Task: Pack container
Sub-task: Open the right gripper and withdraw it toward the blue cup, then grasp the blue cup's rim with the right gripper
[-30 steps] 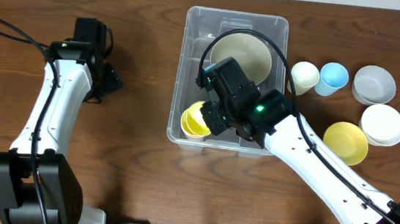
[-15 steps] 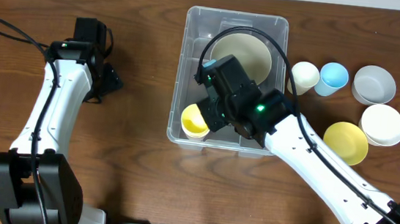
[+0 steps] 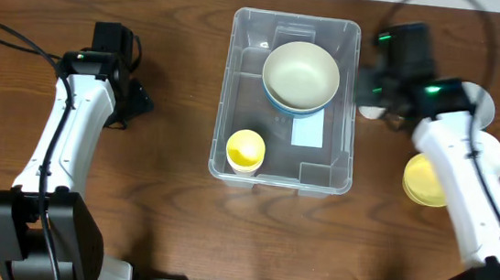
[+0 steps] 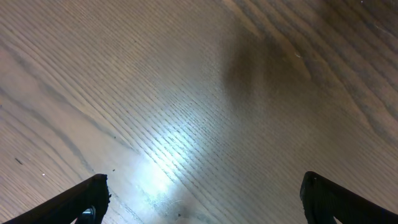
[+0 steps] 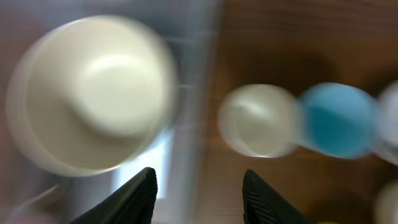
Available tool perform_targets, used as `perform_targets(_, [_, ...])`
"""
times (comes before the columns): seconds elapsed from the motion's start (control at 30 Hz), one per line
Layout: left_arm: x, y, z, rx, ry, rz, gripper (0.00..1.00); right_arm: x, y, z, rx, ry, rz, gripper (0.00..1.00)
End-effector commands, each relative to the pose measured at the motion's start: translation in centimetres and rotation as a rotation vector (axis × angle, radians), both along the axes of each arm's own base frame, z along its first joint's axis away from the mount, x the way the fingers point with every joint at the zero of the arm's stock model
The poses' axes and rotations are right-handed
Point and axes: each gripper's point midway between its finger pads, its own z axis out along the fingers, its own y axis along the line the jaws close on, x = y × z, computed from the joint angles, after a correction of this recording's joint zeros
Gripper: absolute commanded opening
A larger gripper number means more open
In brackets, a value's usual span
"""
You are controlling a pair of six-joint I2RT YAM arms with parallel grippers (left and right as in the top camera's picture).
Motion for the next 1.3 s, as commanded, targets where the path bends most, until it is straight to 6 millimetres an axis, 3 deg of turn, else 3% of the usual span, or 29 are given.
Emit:
perform_targets(0.0, [-0.2,0.3,0.1,0.015,0.003,0.002,0.98,0.9,-6.0,1.0,0.008,-0.026,-0.172,0.45])
perform_targets(0.17, [-0.2,0.3,0.1,0.015,0.003,0.002,0.98,1.2,-11.9,-0.5,0.013,0.003,-0.308,0.45])
perform_targets(0.33, [-0.2,0.3,0.1,0.015,0.003,0.002,0.98,2.6,-14.6,-3.8,0.02,0.044,-0.375,0.47])
perform_targets(0.53, [-0.2,0.3,0.1,0.015,0.003,0.002,0.98,4.6,-15.6,-9.1,0.018,0.102,-0.391,0.47])
perform_targets(0.7, [-0.2,0.3,0.1,0.015,0.003,0.001,0.98,4.5,-15.6,-12.9,0.015,0.18,-0.391,0.44])
perform_targets(0.8, [-0.2,0.3,0.1,0.015,0.003,0.002,0.98,4.3,-15.6,-14.0,0.013,0.208,-0.391,0.44])
perform_targets(0.87, [-0.2,0.3,0.1,0.015,0.003,0.002,0.98,4.3,-15.6,-14.4,0.013,0.215,-0.391,0.37])
perform_targets(1.0, [-0.2,0.3,0.1,0.015,0.003,0.002,0.98,4.3,-15.6,-14.1,0.011,0.209,-0.39,0.02])
perform_targets(1.13, [-0.2,0.3,0.1,0.015,0.003,0.002,0.98,4.1,-16.2,-12.3,-0.011,0.179,-0.404,0.01])
perform_targets(1.27, [-0.2,0.3,0.1,0.015,0.003,0.002,0.98,3.2,-17.3,-8.2,-0.059,0.118,-0.44,0.01])
